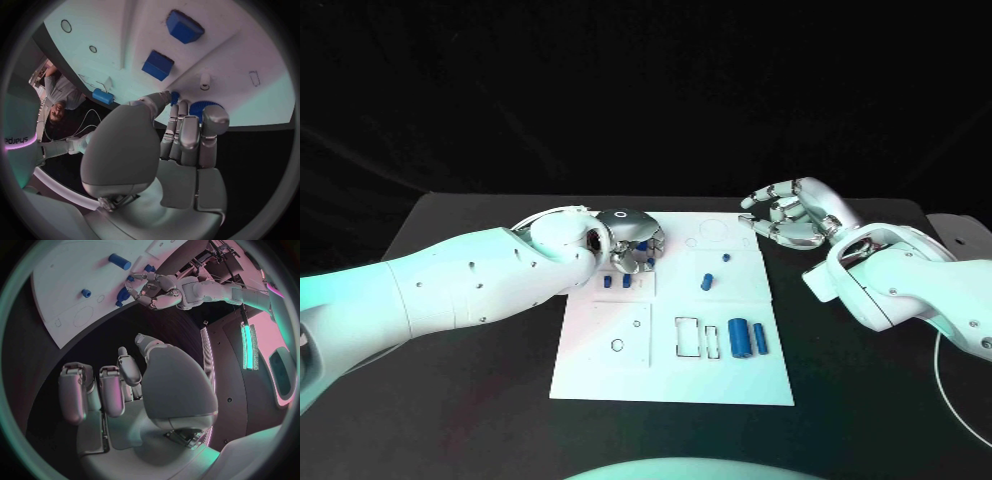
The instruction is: Assemble the parts on the task board
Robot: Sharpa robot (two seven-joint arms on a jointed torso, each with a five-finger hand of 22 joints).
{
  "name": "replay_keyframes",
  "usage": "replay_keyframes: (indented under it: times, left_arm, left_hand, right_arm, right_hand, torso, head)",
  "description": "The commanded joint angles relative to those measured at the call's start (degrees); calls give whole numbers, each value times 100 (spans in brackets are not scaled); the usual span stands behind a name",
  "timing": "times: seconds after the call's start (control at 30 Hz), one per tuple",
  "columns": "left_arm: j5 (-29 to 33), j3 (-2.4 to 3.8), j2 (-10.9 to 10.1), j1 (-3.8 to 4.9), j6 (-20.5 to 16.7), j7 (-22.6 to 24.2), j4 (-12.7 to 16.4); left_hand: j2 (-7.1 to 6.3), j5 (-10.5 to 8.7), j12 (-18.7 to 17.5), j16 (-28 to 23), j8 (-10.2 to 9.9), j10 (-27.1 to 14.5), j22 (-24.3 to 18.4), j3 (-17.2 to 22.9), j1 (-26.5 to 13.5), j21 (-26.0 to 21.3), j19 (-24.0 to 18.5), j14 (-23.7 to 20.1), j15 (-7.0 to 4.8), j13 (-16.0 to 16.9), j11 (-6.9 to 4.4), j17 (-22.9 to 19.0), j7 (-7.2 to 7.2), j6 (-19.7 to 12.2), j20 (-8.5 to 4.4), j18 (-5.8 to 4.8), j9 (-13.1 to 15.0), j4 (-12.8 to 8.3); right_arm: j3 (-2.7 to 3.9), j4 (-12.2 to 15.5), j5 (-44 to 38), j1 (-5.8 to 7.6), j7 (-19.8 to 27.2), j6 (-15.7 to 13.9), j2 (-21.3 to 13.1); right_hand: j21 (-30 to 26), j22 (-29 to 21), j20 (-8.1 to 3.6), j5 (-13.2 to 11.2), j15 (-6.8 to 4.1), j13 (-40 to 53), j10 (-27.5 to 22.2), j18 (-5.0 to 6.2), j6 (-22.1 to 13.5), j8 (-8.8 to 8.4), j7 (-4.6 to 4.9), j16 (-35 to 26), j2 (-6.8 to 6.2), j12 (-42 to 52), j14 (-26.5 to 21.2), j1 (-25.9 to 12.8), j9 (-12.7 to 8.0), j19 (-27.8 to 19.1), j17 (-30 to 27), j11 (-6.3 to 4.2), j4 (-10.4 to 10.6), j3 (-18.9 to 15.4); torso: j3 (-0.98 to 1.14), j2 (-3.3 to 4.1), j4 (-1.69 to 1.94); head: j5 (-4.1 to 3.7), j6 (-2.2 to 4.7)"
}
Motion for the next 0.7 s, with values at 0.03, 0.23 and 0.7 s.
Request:
replay_keyframes:
  times: [0.03, 0.23, 0.7]
  left_arm:
    - [-47, 2, 28, -6, 98, 2, -10]
    - [-44, 1, 35, -11, 180, -25, -17]
    - [-43, 1, 39, -13, 452, -173, -28]
  left_hand:
    - [39, -11, -32, 32, -37, 62, 20, 61, 45, 32, 47, 30, -7, -20, -17, -14, -5, 35, -14, -108, -14, -4]
    - [60, -25, -54, 59, -49, 159, 82, 123, 55, 84, 62, 47, -19, -56, -35, -15, -13, 92, -23, -116, -43, -50]
    - [114, -35, -102, 117, -73, 274, 243, 224, 82, 208, 125, 91, -35, -109, -50, 16, -16, 173, -39, -144, -86, -146]
  right_arm:
    - [0, 11, -11, -4, 49, 11, 6]
    - [0, 14, -11, -4, 38, 15, 4]
    - [0, 14, -13, -4, 29, 21, 2]
  right_hand:
    - [-22, 937, -30, 29, -45, -3, -44, 87, -35, 18, -22, -40, -19, -29, 324, 20, 1, 142, 650, -2, -2, 22]
    - [-19, 938, -31, 33, -46, 5, -30, 86, -25, 29, -24, -41, -13, -16, 326, 14, 3, 146, 651, -4, 4, 27]
    - [-14, 943, -33, 35, -48, 13, -18, 83, -17, 37, -27, -40, -13, -4, 328, 11, 6, 151, 655, -6, 6, 29]
  torso:
    - [2, -3, -1]
    - [5, -2, 6]
    - [4, -6, 9]
  head:
    - [-1, -4]
    - [-14, -20]
    - [-18, -35]
